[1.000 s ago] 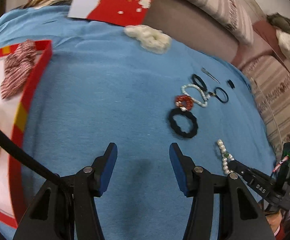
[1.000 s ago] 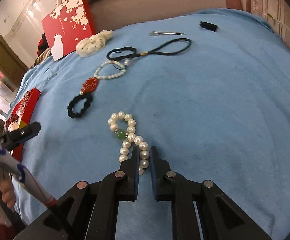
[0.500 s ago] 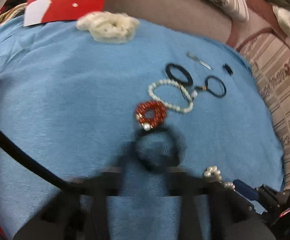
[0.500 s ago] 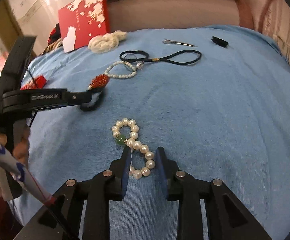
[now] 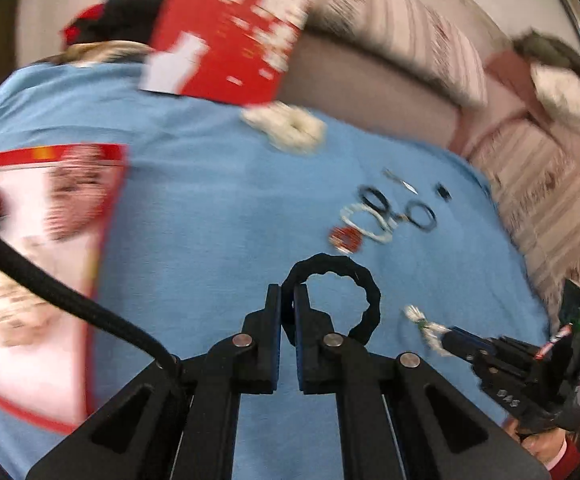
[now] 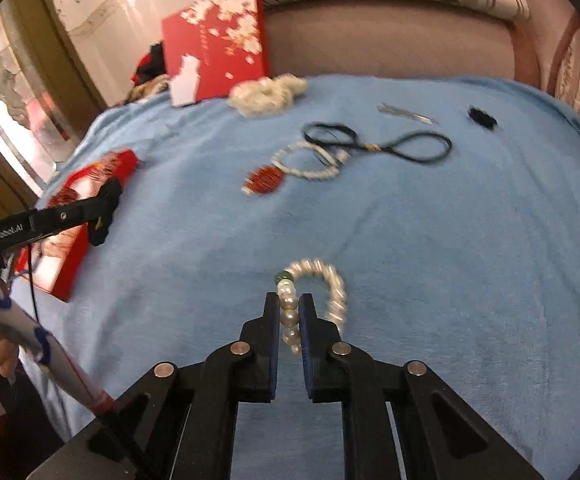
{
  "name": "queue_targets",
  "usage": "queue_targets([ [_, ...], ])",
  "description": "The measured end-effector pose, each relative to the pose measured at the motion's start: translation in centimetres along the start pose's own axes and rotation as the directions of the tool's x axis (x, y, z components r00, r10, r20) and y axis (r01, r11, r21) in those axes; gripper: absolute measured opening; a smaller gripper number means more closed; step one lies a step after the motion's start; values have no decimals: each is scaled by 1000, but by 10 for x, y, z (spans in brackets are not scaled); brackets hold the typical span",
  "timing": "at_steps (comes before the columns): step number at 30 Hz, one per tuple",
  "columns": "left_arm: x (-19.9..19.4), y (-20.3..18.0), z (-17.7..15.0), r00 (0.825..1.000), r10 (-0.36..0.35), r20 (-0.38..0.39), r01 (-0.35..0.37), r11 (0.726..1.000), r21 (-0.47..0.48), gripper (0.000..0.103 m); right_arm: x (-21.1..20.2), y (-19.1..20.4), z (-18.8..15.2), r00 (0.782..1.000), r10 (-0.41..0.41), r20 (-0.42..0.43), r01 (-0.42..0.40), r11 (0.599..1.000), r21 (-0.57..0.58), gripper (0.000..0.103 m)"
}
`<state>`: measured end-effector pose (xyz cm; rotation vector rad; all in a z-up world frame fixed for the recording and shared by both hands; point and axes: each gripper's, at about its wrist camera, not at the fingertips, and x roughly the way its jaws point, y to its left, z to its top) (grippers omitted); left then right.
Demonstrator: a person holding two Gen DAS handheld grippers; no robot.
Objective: Organize jewelry
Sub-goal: 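Grasp the black hair tie with left tool while right tool grasps the pearl bracelet, then carry the hair tie and pearl bracelet into the tray and open both tools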
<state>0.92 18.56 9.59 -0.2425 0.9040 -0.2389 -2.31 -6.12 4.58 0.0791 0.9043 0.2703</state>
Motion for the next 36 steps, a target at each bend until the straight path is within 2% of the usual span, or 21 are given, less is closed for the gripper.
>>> queue_targets([
  [5,-40,65,3,994,83,77,-71,987,-141,5,-19,38,19,999,38,30,-36,999,-40,10],
  [8,-62,106,-2,983,156,100,-131,967,-218,5,-25,66,34,996,77,42,-74,995,-69,10],
  [11,-77,141,-9,967,234,102,-198,939,-280,5,-25,101,50,992,119,46,-113,988,-105,10],
  [15,-86,188,-22,942,330,59,-287,886,-365,5,-15,153,69,985,167,33,-160,973,-164,10],
  [16,-87,199,-25,941,334,46,-292,875,-386,5,-11,166,72,984,175,28,-167,968,-185,10],
  [21,-80,222,-35,964,265,7,-234,859,-455,5,17,236,87,978,206,-21,-204,938,-281,10],
  [23,-73,221,-36,961,277,-20,-256,853,-455,5,32,260,95,975,216,-41,-218,929,-300,10],
  [29,-63,220,-36,934,350,-66,-343,833,-433,5,82,330,116,972,218,-93,-237,909,-342,10],
  [32,-64,225,-37,935,350,-65,-341,829,-444,6,110,359,125,970,215,-118,-243,907,-345,10],
  [36,-65,230,-36,944,327,-53,-312,825,-471,6,145,380,136,959,242,-145,-276,909,-311,10],
])
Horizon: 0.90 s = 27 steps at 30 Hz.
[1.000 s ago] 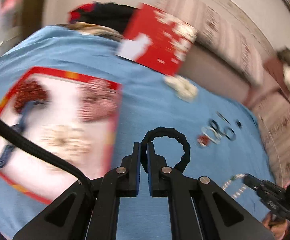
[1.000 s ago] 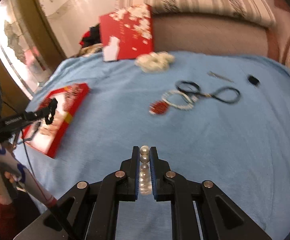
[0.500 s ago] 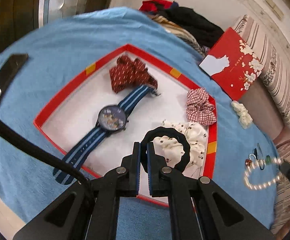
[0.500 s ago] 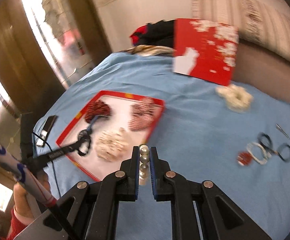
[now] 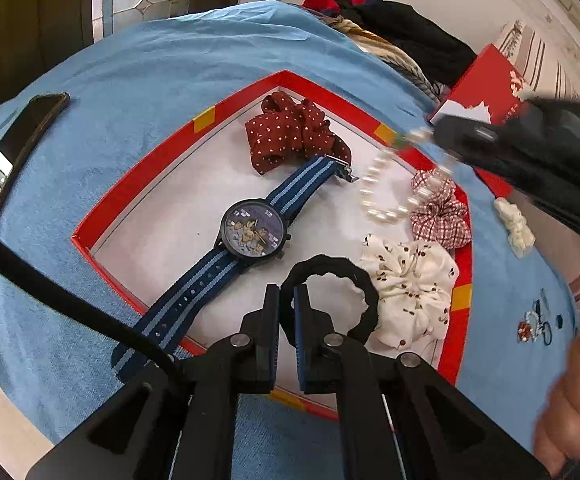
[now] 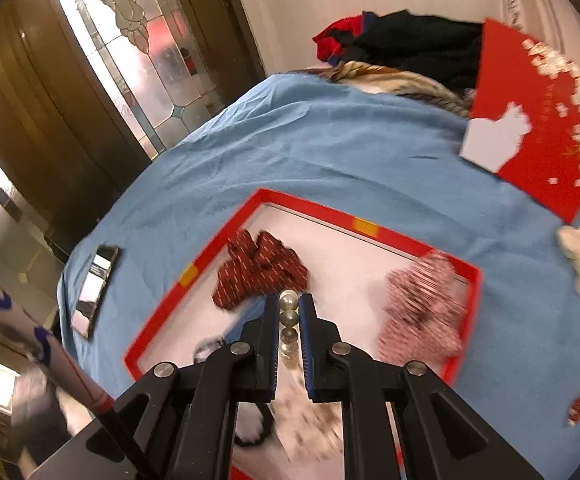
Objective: Organize jewelry
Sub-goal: 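Carry the hair tie and pearl bracelet into the tray and open both tools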
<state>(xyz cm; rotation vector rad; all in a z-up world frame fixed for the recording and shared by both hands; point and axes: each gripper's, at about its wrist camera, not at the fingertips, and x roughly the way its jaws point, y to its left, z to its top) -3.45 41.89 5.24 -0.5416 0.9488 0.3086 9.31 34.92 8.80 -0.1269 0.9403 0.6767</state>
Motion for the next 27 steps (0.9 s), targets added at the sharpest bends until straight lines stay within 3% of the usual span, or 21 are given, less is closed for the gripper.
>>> queue_targets([
  [8,-14,1,3,997,-65,51,67,997,-35,9,49,-25,2,993,-92,-80,93,995,19,12],
  [10,-17,-2,3,995,-71,63,74,997,-34,11,38,-34,0,993,-96,-66,99,995,32,28],
  [13,-21,-2,3,994,-78,79,82,995,-52,17,8,-49,-4,996,-87,-18,88,995,57,36],
  [19,-23,-2,3,993,-81,91,89,992,-85,17,-28,-80,-39,982,-188,-21,189,980,61,36],
  [24,-28,-15,1,989,-87,117,94,994,-62,23,-16,-88,-72,984,-148,-97,157,983,93,36],
  [27,-29,-22,0,988,-80,129,86,995,-40,24,-4,-88,-83,979,-153,-132,169,978,122,17],
])
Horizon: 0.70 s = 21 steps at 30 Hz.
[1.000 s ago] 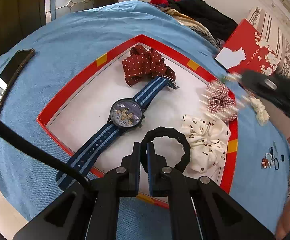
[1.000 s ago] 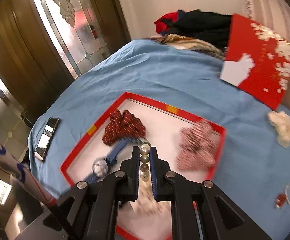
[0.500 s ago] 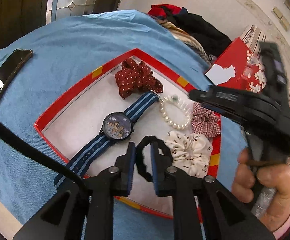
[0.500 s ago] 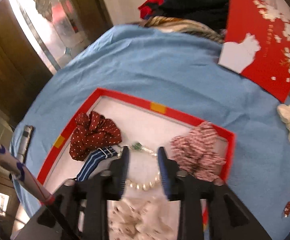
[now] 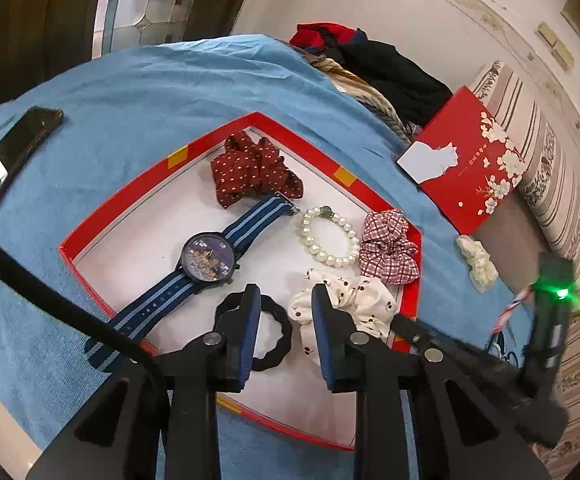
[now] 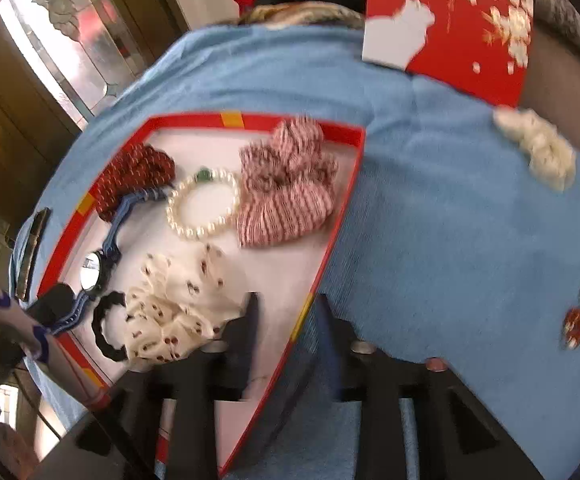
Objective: Organize jewelry
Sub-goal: 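Carry the hair tie and pearl bracelet into the tray and open both tools, then withdraw both tools from the tray back toward the remaining jewelry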
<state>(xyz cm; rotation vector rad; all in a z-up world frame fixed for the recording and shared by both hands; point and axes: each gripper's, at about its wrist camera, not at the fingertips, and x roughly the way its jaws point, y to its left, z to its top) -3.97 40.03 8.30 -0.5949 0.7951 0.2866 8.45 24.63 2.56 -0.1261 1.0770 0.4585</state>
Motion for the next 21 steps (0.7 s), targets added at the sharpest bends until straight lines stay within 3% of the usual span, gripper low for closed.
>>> queue_targets([
  [1,1,-2,0,1000,7,3,-7,1000,9,24,1,-1,-2,1000,-16,-3,16,1000,9,12],
  [3,1,-4,0,1000,20,7,-20,1000,21,24,0,-5,-4,1000,-2,3,2,999,37,11],
  [11,4,-6,2,999,33,3,-33,998,54,24,-7,-4,-23,1000,-1,10,1,999,48,12],
  [14,3,-12,2,999,47,10,-48,995,90,28,-13,-9,-24,999,33,18,-34,998,54,14],
  [18,1,-27,-4,996,76,39,-82,983,166,35,-46,-20,-39,996,5,92,-8,999,36,37],
  [21,0,-42,-10,994,90,57,-101,968,232,38,-67,-34,-59,992,-45,114,44,999,5,39],
])
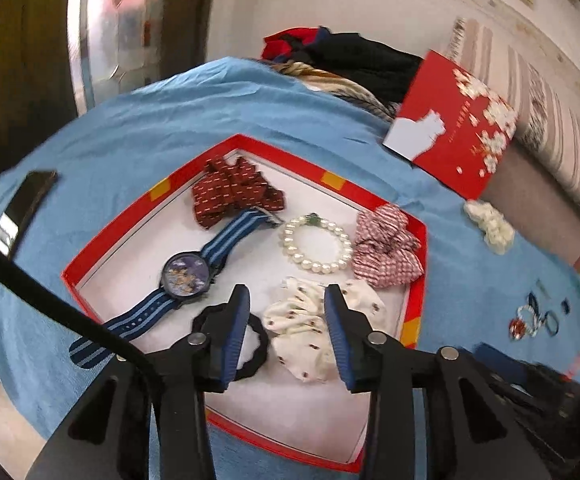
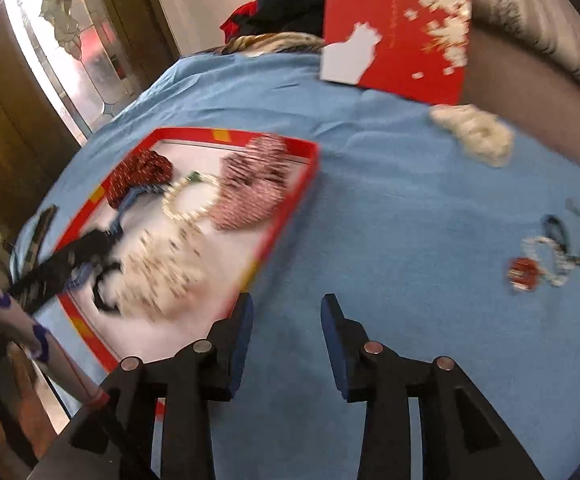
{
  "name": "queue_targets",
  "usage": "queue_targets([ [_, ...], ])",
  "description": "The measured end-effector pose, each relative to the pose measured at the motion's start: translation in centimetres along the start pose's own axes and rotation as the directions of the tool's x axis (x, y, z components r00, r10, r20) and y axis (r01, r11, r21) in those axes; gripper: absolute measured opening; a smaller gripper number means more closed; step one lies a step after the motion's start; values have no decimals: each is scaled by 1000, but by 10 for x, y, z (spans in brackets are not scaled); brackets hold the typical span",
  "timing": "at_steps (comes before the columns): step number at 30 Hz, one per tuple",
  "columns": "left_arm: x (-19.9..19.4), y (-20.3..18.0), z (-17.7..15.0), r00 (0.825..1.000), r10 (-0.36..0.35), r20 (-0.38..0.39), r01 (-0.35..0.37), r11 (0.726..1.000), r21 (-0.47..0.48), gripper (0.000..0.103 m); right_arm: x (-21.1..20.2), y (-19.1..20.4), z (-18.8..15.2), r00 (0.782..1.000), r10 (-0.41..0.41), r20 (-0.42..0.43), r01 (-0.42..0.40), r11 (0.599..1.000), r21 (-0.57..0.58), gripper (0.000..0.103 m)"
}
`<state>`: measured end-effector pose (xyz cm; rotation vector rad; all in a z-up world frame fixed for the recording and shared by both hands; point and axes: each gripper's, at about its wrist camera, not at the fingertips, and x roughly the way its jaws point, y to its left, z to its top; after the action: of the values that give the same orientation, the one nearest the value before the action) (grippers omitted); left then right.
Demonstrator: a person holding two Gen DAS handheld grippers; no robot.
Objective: Organize jewelry
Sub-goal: 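Withdraw both tools from the tray back toward the remaining jewelry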
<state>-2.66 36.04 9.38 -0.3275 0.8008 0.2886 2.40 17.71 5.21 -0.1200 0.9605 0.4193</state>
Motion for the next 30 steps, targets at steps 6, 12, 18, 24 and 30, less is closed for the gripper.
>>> queue_targets([
  [6,-2,-34,-13,1000,3,0,-3,994,112,38,-40,-64,-49,986,-165,8,165,986,-2,42],
  [12,-5,-67,-34,1000,9,-5,-8,980,200,39,-75,-134,-96,967,-254,-14,254,962,101,43],
  [18,-11,-86,-64,997,-34,-65,47,975,219,41,-109,-189,-133,956,-295,-10,289,929,233,45],
  [24,-21,-117,-75,985,-97,-141,129,962,242,45,-123,-232,-159,958,-285,1,267,898,349,47],
  [30,-15,-173,-77,974,-131,-185,186,926,327,54,-124,-256,-175,967,-255,20,226,888,400,47],
])
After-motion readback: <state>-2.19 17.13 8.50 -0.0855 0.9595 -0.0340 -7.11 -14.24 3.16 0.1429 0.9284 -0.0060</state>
